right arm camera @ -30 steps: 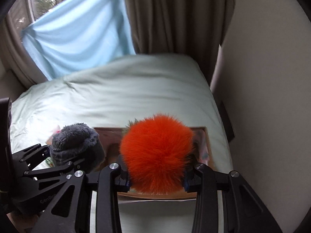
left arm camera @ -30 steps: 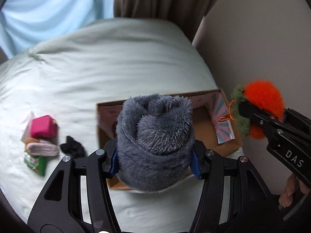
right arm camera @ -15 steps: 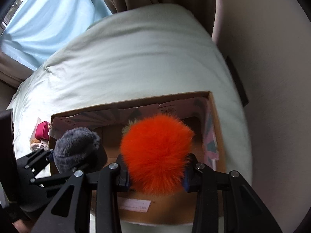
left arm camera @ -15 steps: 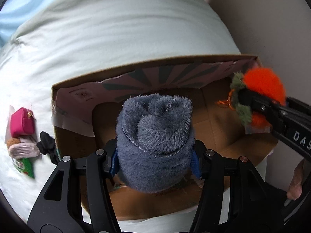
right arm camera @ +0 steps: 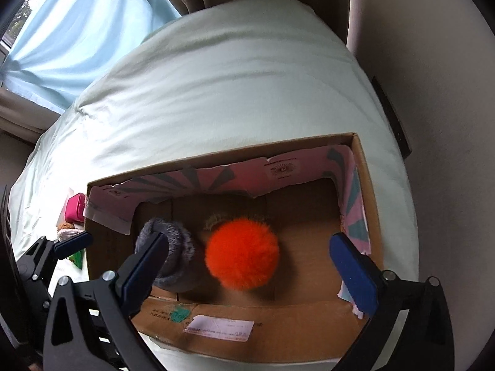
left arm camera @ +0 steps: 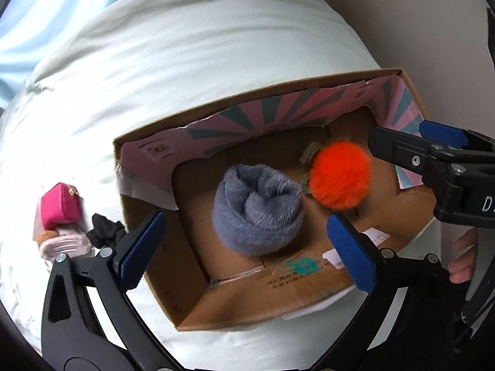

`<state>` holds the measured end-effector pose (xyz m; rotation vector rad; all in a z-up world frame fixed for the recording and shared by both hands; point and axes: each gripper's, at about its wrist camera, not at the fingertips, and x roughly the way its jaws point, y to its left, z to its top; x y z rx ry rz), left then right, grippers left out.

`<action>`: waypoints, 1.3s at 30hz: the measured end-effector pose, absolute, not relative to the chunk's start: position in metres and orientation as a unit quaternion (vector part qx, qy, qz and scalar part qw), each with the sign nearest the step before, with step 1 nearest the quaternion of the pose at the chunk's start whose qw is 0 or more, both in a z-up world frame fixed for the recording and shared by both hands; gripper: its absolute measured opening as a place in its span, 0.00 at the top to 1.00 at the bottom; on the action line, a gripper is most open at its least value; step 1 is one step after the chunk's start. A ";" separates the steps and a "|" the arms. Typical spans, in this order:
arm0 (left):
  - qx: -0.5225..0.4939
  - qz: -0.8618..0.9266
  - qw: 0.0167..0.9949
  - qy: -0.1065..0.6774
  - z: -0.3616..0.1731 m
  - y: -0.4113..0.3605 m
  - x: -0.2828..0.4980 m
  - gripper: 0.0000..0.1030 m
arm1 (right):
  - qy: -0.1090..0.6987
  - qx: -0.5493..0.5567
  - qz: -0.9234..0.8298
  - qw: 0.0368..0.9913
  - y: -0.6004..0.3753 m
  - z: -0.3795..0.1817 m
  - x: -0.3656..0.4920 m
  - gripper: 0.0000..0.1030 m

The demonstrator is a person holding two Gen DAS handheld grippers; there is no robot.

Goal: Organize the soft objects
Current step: 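Withdraw both tools from the box back toward the remaining items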

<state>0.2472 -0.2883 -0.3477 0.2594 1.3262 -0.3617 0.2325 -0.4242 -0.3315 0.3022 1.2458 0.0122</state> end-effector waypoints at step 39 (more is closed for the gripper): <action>0.038 -0.119 0.907 0.403 -0.072 -0.054 0.091 0.00 | 0.398 0.054 0.016 0.916 -0.234 -0.068 0.066 0.00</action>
